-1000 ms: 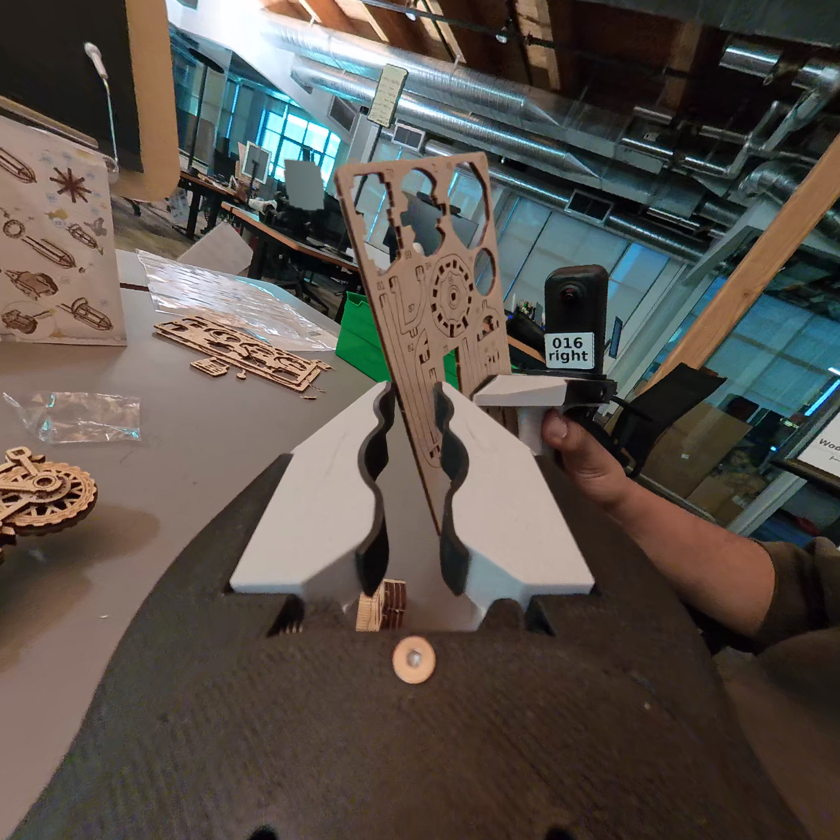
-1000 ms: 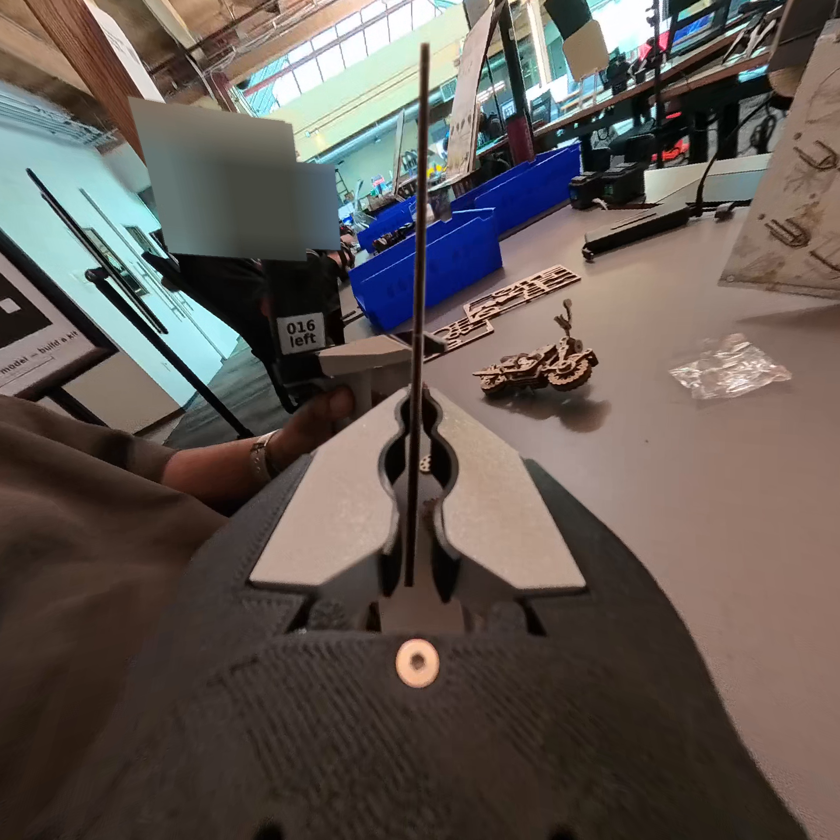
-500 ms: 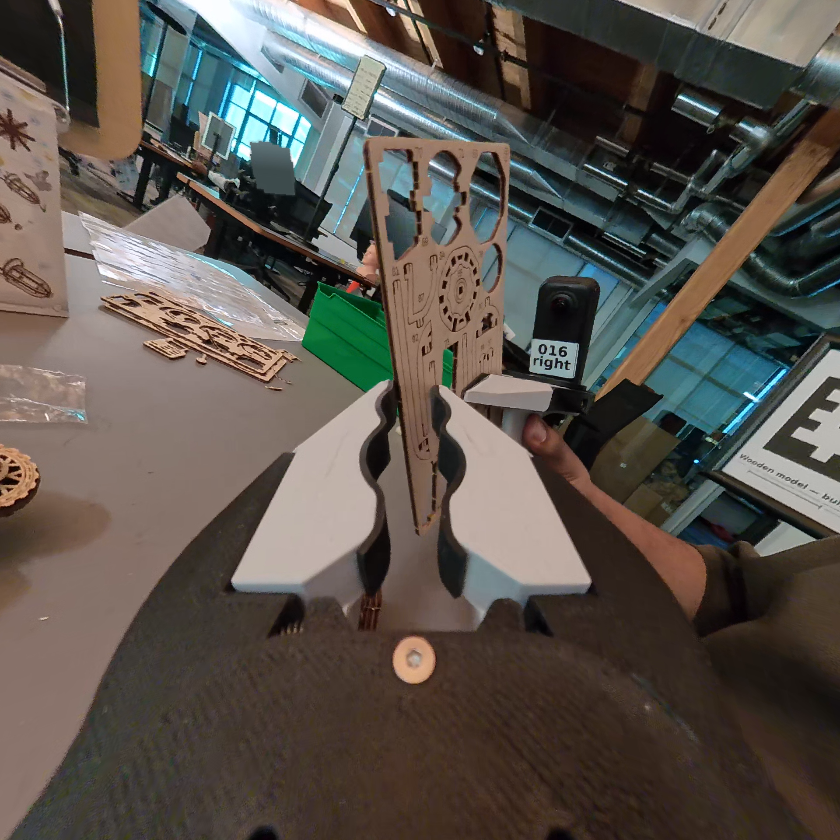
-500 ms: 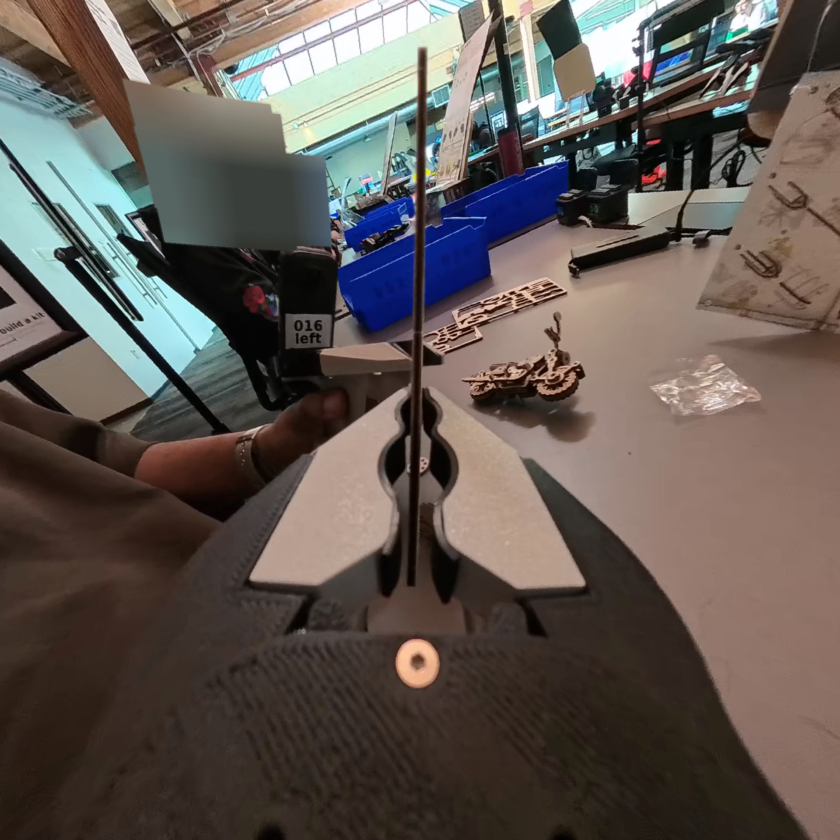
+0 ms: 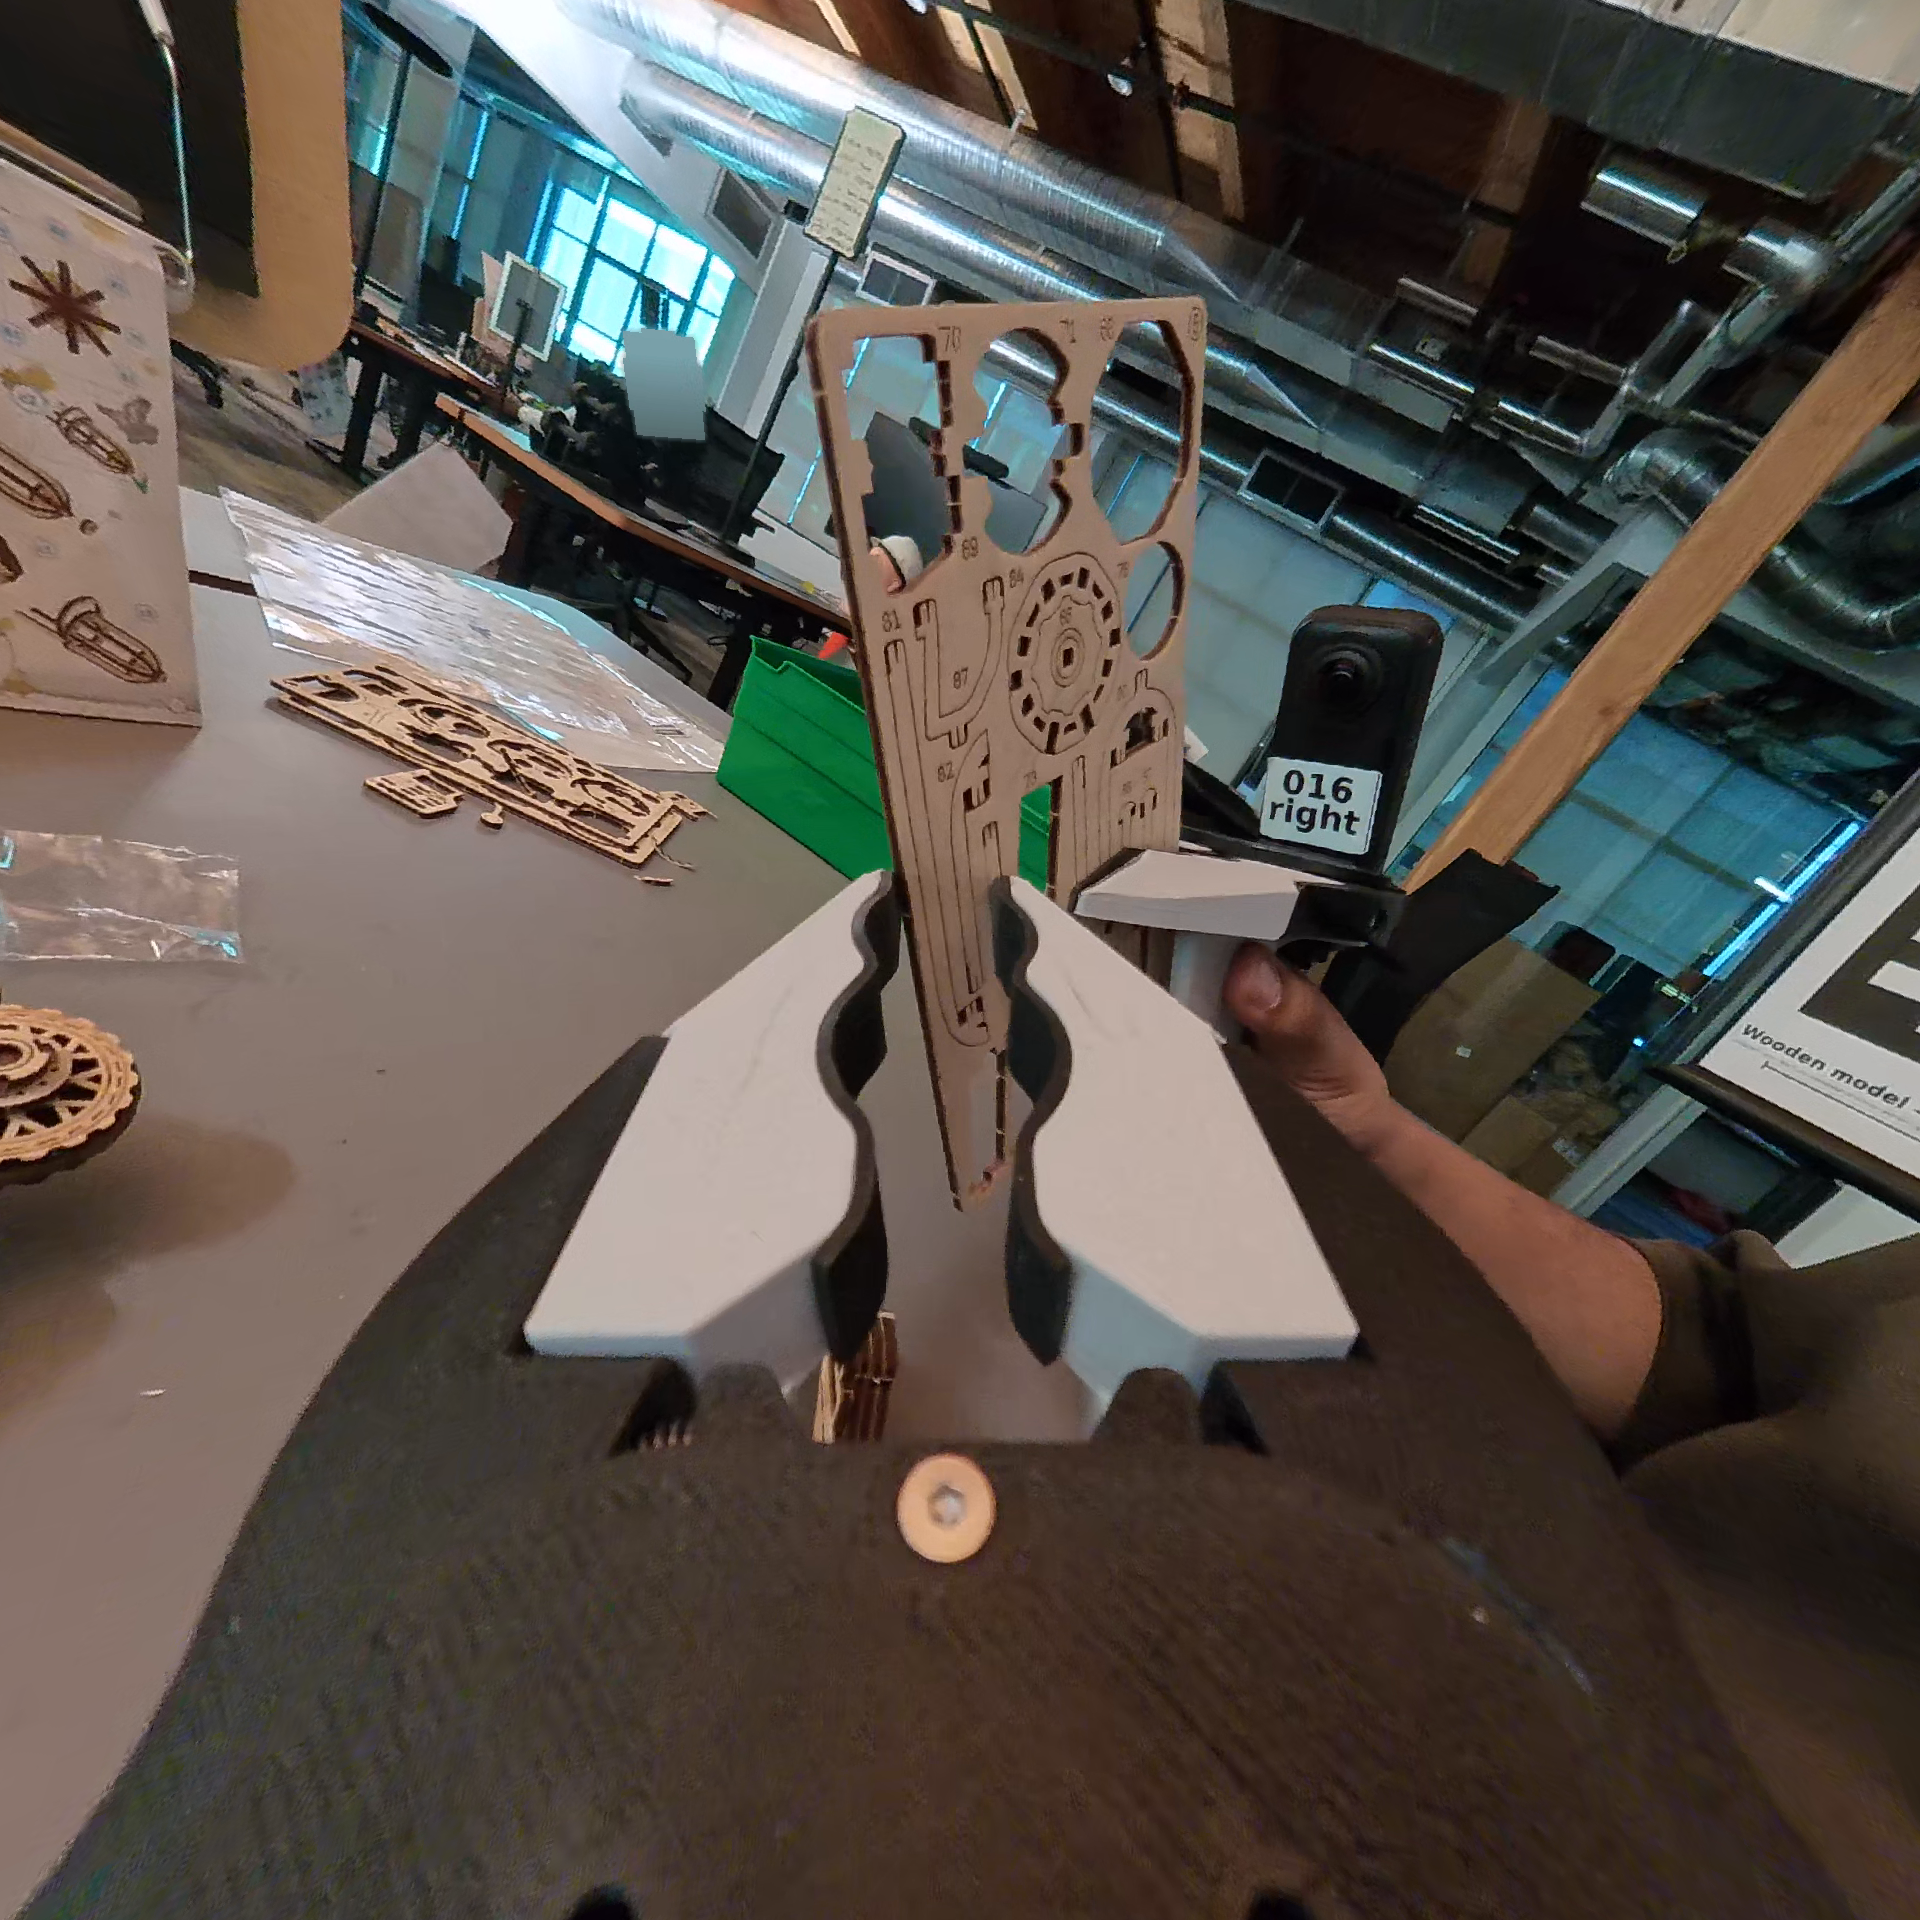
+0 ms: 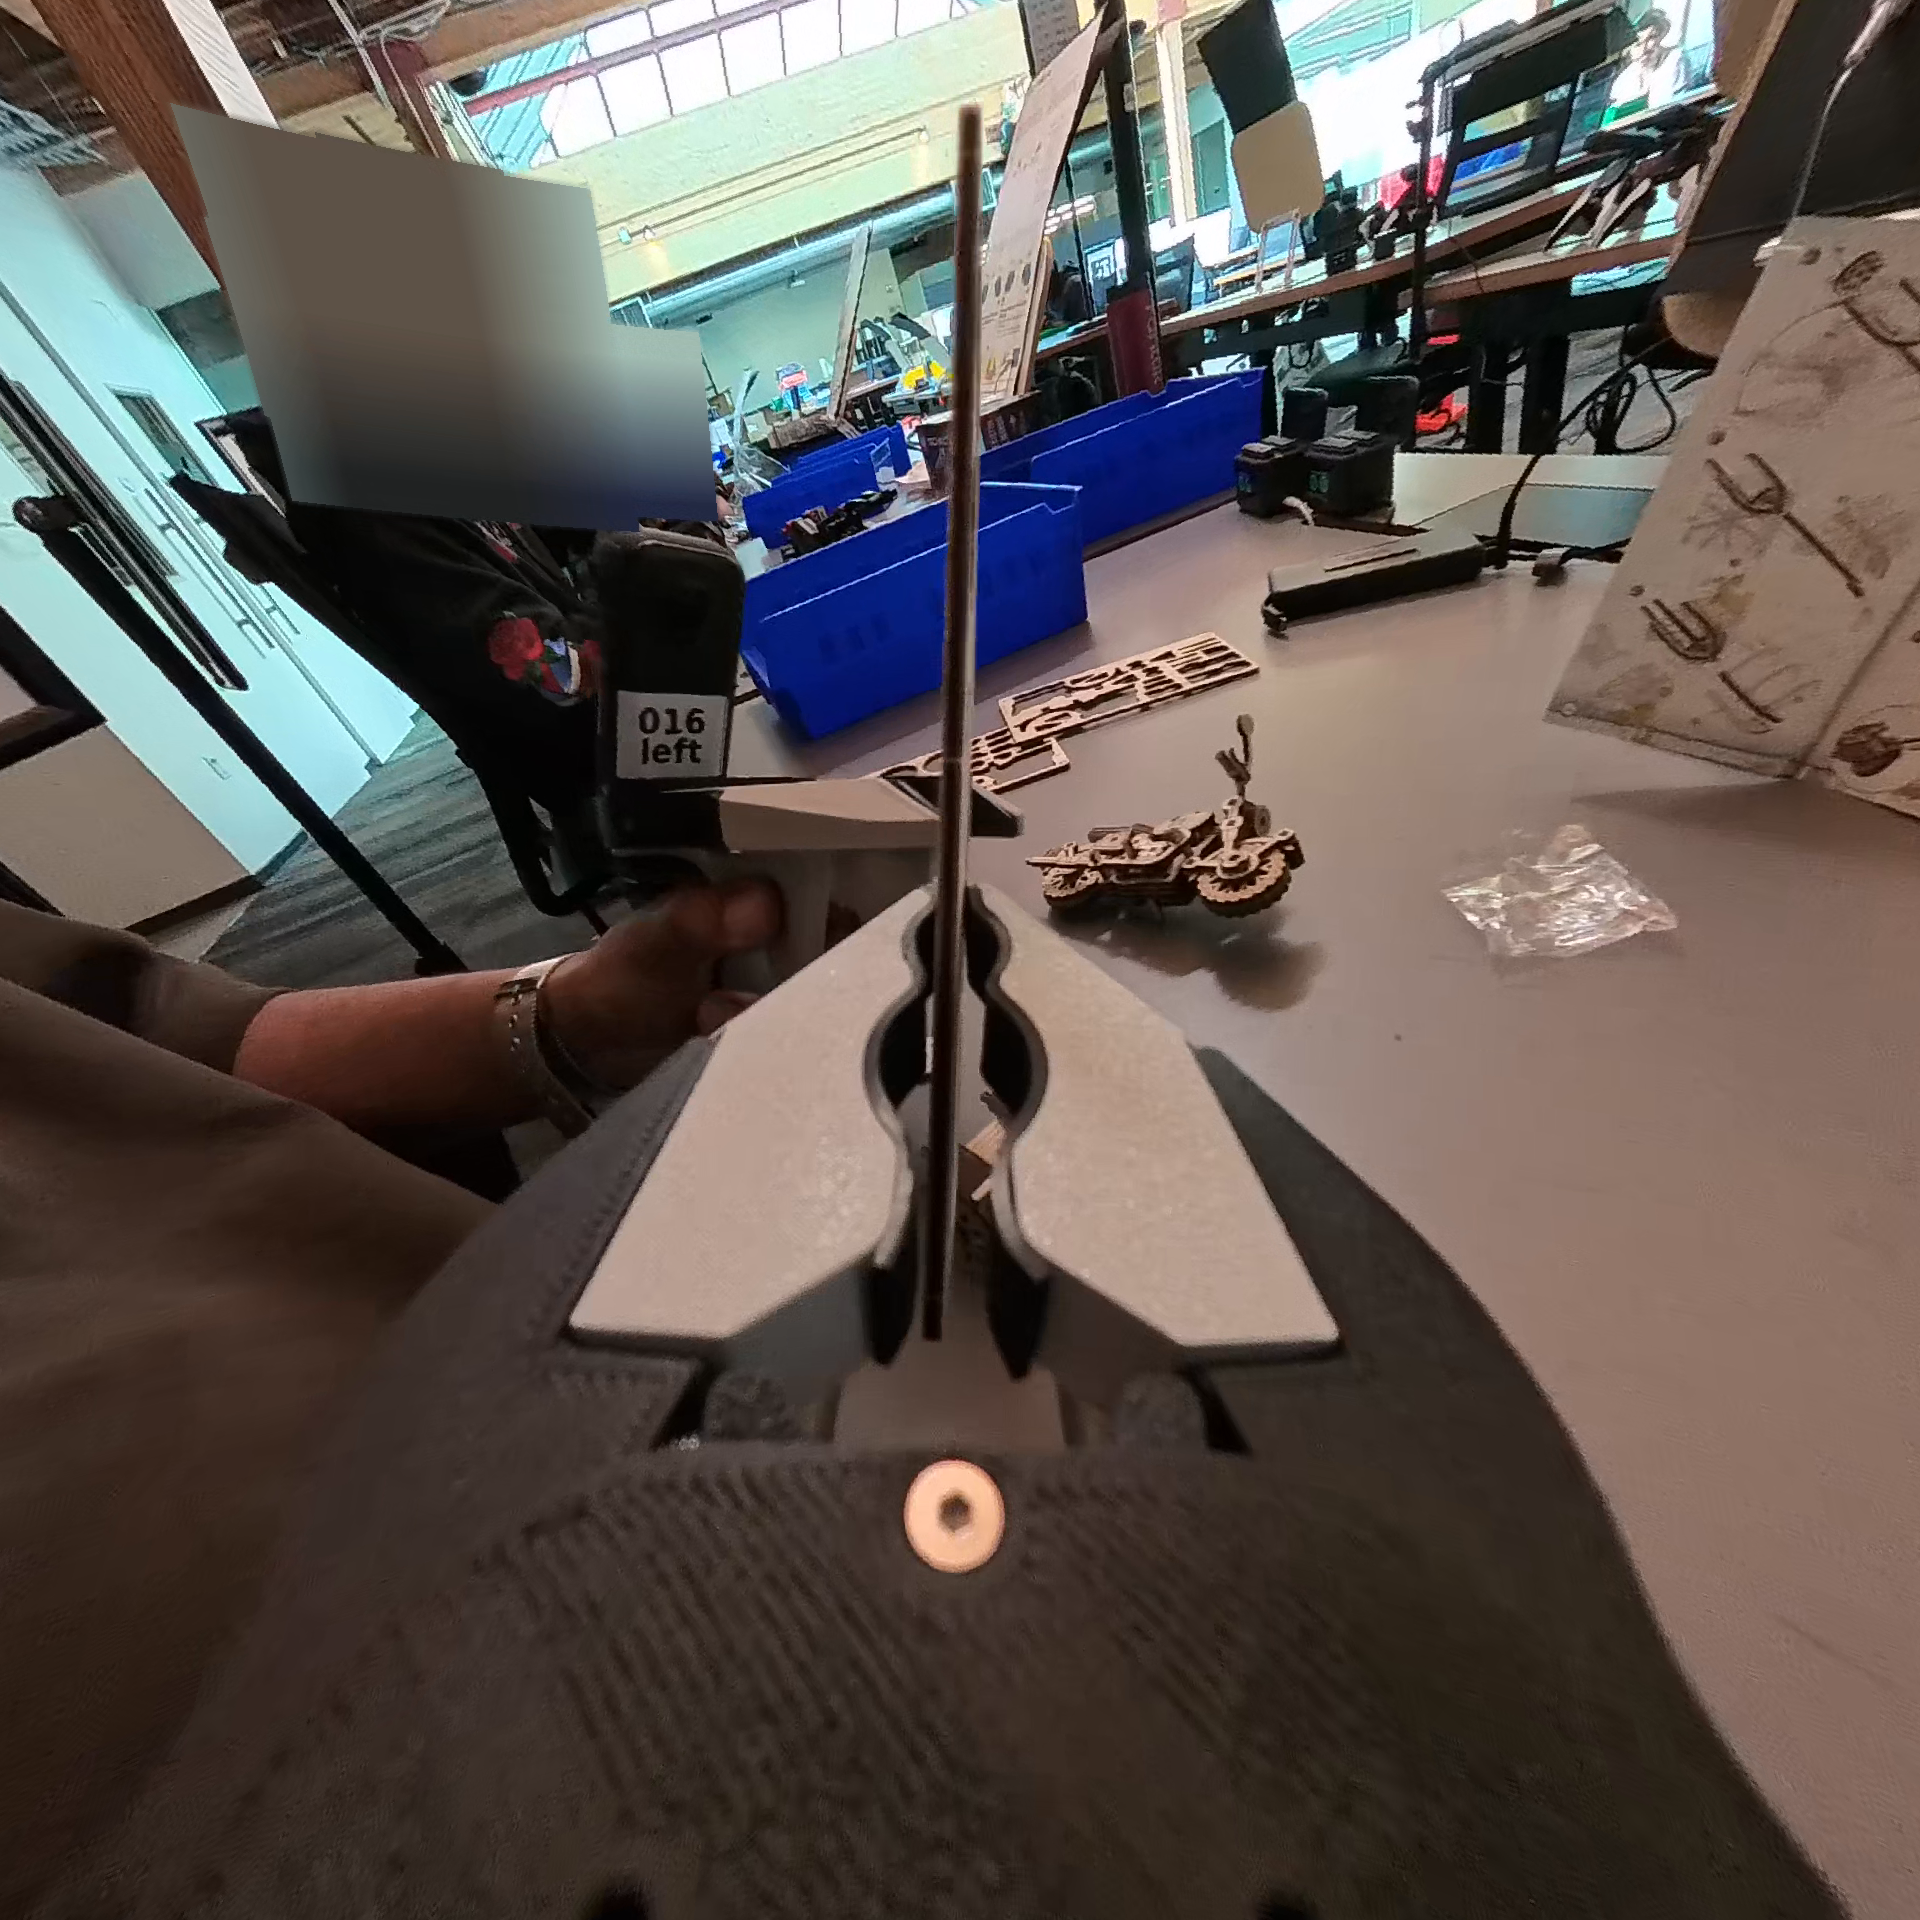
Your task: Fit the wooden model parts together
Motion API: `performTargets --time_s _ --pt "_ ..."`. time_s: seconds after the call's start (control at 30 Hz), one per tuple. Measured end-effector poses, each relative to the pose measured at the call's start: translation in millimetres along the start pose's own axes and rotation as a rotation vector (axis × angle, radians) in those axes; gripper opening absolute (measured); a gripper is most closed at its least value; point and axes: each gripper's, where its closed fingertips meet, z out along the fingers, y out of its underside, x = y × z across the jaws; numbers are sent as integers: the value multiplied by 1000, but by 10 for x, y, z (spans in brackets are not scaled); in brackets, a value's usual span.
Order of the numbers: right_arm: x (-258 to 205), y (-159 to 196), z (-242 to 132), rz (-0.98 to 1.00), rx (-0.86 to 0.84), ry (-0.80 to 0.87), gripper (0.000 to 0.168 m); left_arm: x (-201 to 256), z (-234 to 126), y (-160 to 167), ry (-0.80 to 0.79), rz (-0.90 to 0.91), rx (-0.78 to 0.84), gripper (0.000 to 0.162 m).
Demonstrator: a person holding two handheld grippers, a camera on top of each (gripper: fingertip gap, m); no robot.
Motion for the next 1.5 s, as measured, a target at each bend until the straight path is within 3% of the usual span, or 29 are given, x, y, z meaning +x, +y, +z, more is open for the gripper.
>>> performTargets --time_s 0.9,1.1,1.3,1.37,1.5 --pt "48 36 25 -92 -28 93 1 -66 12 5 -137 21 8 15" --pt "24 -57 -23 96 63 -36 0 17 14 -36 -61 21 42 15" --pt "-37 -174 -73 248 159 -167 1 156 36 -22 87 -93 44 19" --pt "-31 -159 -63 240 151 -158 1 206 21 -47 130 -104 59 6" --pt "19 -172 -112 238 149 -155 11 277 25 -48 183 -131 27 0"
